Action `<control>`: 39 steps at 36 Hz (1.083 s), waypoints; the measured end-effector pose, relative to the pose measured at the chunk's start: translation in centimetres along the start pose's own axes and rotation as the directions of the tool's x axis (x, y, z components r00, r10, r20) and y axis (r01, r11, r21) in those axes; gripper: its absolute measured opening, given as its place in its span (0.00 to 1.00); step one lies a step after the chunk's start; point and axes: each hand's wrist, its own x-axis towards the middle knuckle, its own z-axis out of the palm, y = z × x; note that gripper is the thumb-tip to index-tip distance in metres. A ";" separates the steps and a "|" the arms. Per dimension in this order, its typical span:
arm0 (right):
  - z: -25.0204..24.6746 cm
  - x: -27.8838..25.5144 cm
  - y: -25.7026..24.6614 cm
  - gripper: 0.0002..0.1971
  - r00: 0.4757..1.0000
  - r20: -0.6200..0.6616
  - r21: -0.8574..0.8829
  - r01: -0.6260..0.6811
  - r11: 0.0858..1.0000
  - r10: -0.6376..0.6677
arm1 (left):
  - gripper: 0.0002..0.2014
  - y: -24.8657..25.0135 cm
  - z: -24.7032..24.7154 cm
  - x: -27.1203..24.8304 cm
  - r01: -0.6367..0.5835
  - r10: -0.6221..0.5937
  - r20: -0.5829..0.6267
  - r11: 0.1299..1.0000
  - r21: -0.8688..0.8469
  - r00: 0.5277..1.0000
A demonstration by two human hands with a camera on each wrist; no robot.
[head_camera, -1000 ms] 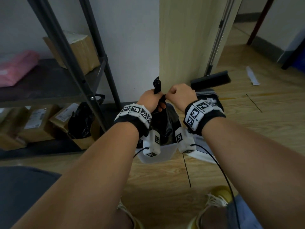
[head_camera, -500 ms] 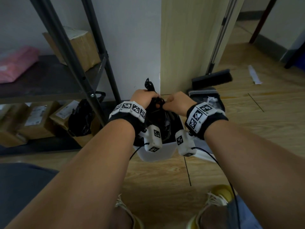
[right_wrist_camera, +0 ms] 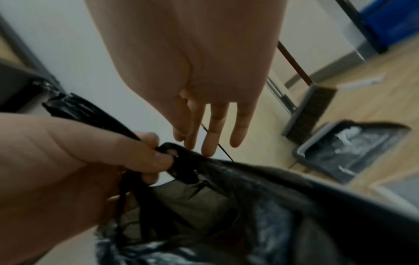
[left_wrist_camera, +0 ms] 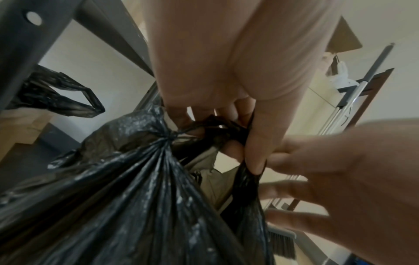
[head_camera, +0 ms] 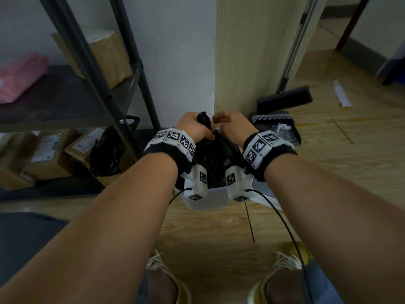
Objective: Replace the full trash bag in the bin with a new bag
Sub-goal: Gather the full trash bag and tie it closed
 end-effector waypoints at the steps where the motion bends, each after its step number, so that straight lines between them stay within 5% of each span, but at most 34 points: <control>1: 0.2 0.1 -0.1 0.20 1.000 0.014 0.004 -0.016 1.000 0.016 | 0.13 0.0 0.1 0.1 -0.004 0.004 -0.006 1.000 0.014 1.000; 4: 0.8 0.6 0.0 0.10 0.997 0.011 -0.099 -0.072 0.993 0.073 | 0.09 0.0 0.2 0.2 -0.015 0.018 -0.045 0.998 0.066 0.999; 10: 1.0 0.5 0.7 0.14 0.997 -0.009 -0.118 -0.081 0.990 0.080 | 0.04 -0.6 0.8 0.3 -0.031 0.054 -0.191 0.992 0.122 0.980; 14: 1.1 0.3 0.8 0.15 0.999 0.026 -0.095 -0.027 0.995 0.030 | 0.15 -0.9 1.4 0.6 -0.036 0.043 -0.254 0.999 0.032 0.966; 21: 0.7 0.1 0.8 0.11 1.000 0.008 -0.140 -0.018 0.990 0.019 | 0.14 -1.4 1.2 1.0 -0.051 0.038 -0.237 0.998 -0.048 0.971; 26: 1.0 0.2 0.8 0.11 0.988 -0.153 -0.141 -0.054 0.989 0.032 | 0.01 -1.8 0.8 0.7 -0.044 0.039 -0.278 0.999 -0.013 0.960; 33: 0.8 -0.1 1.4 0.15 0.920 -0.329 -0.177 -0.283 0.943 0.214 | 0.09 -4.2 -0.2 1.0 0.147 -0.133 -0.332 0.989 0.017 0.934; 39: 0.7 -0.9 2.1 0.14 0.868 -0.339 -0.122 -0.422 0.898 0.362 | 0.09 -6.9 -0.6 0.5 0.312 -0.301 -0.382 0.950 -0.036 0.874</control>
